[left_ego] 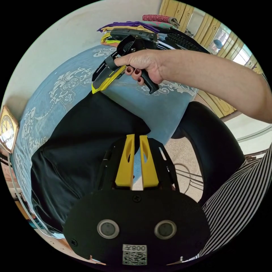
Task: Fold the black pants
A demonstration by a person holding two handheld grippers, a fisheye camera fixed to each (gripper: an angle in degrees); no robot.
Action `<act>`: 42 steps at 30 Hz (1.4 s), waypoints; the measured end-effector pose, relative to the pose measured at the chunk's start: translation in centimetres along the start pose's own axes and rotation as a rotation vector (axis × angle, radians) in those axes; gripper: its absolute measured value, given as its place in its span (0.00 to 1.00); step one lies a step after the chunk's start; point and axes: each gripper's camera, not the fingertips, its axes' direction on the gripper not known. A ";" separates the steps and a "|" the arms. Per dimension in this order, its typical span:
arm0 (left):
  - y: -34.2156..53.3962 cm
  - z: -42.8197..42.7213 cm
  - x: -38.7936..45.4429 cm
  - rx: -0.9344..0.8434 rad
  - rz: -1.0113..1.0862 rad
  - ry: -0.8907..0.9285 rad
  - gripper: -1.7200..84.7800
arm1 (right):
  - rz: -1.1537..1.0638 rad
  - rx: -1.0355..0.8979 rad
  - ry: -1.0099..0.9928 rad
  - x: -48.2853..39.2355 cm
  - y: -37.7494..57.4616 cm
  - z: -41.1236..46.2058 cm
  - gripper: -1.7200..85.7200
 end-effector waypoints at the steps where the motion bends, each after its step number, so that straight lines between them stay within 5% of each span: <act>1: 0.2 -0.1 -0.1 0.002 -0.002 0.002 0.05 | 0.010 0.008 -0.020 0.2 0.1 -0.4 0.05; 16: 6.9 -1.5 -1.7 0.180 0.052 0.246 0.05 | 0.141 0.195 -0.080 0.7 5.8 -10.1 0.04; 24: 23.1 -8.5 -12.2 0.460 -0.184 0.320 0.05 | -0.043 0.270 -0.237 -11.1 2.4 -9.7 0.04; 42: 64.8 -8.7 -30.5 0.680 -0.886 0.097 0.05 | -0.292 -0.074 -0.334 -41.5 -13.1 13.3 0.02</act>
